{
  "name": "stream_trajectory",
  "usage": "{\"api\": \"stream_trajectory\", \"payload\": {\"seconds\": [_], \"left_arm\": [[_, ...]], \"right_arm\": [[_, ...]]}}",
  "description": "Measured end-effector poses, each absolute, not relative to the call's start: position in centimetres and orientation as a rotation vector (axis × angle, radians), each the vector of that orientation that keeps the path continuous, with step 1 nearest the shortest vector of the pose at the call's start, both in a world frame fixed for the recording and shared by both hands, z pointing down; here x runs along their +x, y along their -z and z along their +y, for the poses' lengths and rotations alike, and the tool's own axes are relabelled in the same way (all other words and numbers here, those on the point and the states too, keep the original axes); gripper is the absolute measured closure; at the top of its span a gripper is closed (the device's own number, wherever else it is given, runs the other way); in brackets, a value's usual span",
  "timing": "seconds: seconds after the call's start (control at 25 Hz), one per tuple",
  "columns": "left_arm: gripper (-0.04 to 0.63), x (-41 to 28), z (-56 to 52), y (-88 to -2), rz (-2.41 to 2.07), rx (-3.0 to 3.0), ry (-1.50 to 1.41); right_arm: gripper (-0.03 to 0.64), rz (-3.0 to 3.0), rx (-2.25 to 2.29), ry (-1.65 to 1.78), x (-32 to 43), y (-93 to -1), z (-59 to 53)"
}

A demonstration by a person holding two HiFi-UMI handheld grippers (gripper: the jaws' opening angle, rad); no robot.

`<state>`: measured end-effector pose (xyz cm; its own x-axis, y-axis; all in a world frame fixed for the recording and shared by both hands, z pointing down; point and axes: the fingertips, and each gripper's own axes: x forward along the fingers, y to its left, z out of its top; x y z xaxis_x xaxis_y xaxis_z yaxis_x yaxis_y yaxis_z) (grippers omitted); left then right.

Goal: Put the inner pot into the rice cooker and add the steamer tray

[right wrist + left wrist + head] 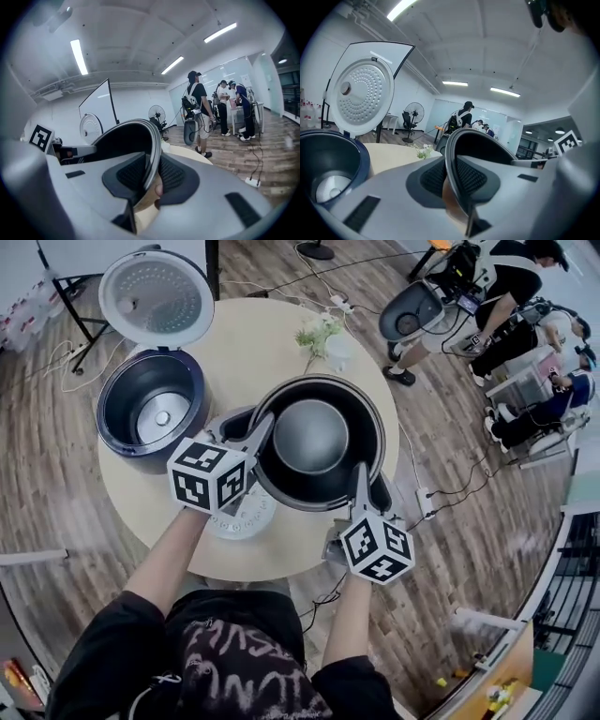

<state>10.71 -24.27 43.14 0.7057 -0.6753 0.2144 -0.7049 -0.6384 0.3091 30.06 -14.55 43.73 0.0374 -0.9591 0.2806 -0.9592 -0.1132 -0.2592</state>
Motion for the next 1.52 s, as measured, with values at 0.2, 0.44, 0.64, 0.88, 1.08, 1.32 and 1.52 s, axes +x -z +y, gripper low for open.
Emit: {"api": "stream_trajectory", "payload": {"seconds": [0.2,0.44,0.64,0.88,1.08,1.32,1.52], "left_arm": [[0.529,5.9,-25.1,-40.0,-1.004,2.58,-0.046],[0.529,-1.6,-26.1,-36.9,-0.974,2.613,0.0],[0.529,-7.8,-26.9,-34.2,-0.984,2.628,0.048],[0.526,-12.9,-28.5,-32.5,-1.041,2.603,0.057],[0.523,-16.6,-30.4,-32.7,-1.113,2.537,0.041],[0.52,-19.6,-32.2,-33.3,-1.197,2.459,-0.008],[0.517,-21.2,-32.8,-34.8,-1.231,2.378,-0.069]], "right_arm": [[0.525,-2.034,2.333,-0.548,24.6,-40.4,-14.2],[0.525,-2.033,2.361,-0.501,16.9,-37.3,-14.9],[0.526,-2.069,2.353,-0.462,11.0,-34.6,-16.1],[0.525,-2.124,2.263,-0.481,6.4,-32.9,-18.9],[0.525,-2.167,2.137,-0.528,3.3,-32.7,-22.4],[0.524,-2.194,1.994,-0.618,0.8,-33.6,-25.9],[0.522,-2.164,1.874,-0.715,-0.5,-35.3,-27.5]]}}
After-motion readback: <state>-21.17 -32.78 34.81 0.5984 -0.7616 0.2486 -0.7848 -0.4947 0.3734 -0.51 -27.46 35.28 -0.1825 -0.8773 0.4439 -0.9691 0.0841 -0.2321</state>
